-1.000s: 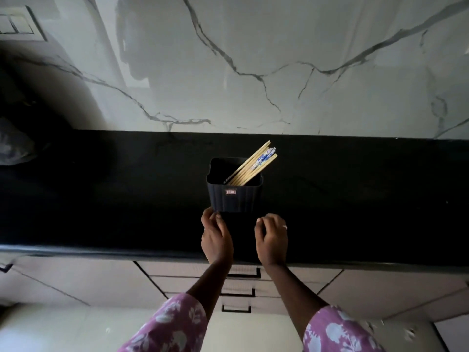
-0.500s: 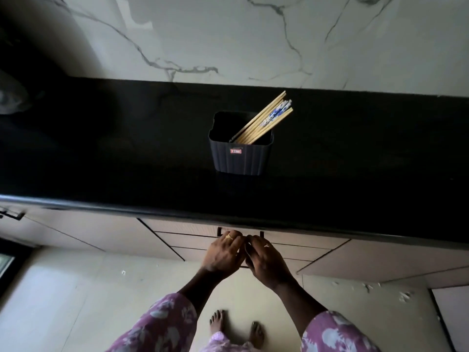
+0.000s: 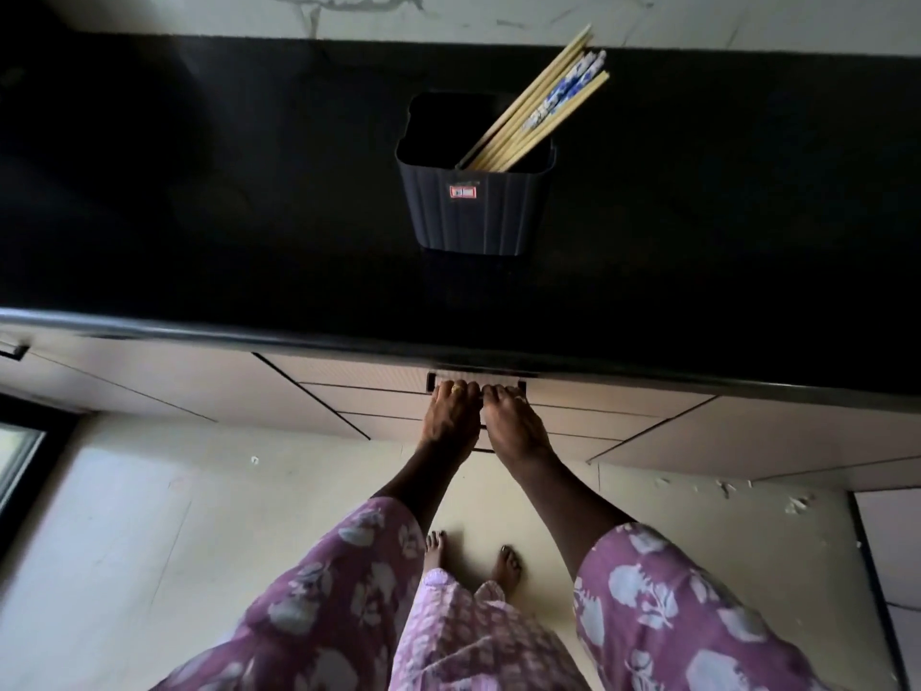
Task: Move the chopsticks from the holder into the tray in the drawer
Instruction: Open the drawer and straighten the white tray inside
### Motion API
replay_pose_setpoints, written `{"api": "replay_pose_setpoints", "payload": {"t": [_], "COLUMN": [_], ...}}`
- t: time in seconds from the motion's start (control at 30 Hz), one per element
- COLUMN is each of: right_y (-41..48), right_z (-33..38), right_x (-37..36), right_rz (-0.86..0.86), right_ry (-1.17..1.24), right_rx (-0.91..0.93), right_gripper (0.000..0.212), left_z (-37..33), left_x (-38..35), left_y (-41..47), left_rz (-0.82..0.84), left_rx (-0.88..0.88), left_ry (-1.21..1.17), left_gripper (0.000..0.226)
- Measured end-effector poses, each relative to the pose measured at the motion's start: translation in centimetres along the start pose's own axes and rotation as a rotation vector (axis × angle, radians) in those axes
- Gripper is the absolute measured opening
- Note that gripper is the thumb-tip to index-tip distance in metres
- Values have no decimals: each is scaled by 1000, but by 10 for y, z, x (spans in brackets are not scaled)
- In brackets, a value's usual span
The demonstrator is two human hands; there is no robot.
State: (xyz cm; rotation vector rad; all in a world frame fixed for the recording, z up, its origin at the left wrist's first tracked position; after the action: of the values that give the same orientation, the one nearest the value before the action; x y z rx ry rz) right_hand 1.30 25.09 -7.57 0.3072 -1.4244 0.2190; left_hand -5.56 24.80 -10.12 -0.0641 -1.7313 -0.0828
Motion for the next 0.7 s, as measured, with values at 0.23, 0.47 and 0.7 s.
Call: {"api": "replay_pose_setpoints", "payload": {"t": [0.23,0.47,0.7], "right_y": [-26,-65,-123], "right_z": [2,18,53], "right_x": [-17,-16,33], "right_rz": [-12,10,-6], "right_ry": [176,153,96], "right_rx": [-138,-201,-142], "right_gripper": [34,32,20], "left_z": [-3,-5,-4], "left_x": [-3,23,81], "left_y": [-27,-78,-131], "left_rz": [-50,-75,-334], "left_rx": [30,24,-123], "left_ry": [-20,-253,-282], "left_gripper": [34,35,43]}}
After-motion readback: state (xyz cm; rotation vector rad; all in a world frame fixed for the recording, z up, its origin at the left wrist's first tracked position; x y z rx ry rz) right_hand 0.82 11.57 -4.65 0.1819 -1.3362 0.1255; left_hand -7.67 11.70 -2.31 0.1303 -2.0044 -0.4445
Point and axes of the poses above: each hand's wrist, its own y-axis towards the middle knuckle, its own x-axis out of the back of the hand, z = x × y, the point moved 6 cm from there along y, towards the middle knuckle, and after that the axes turned 13 degrees about -z, right-handed, at the moved point
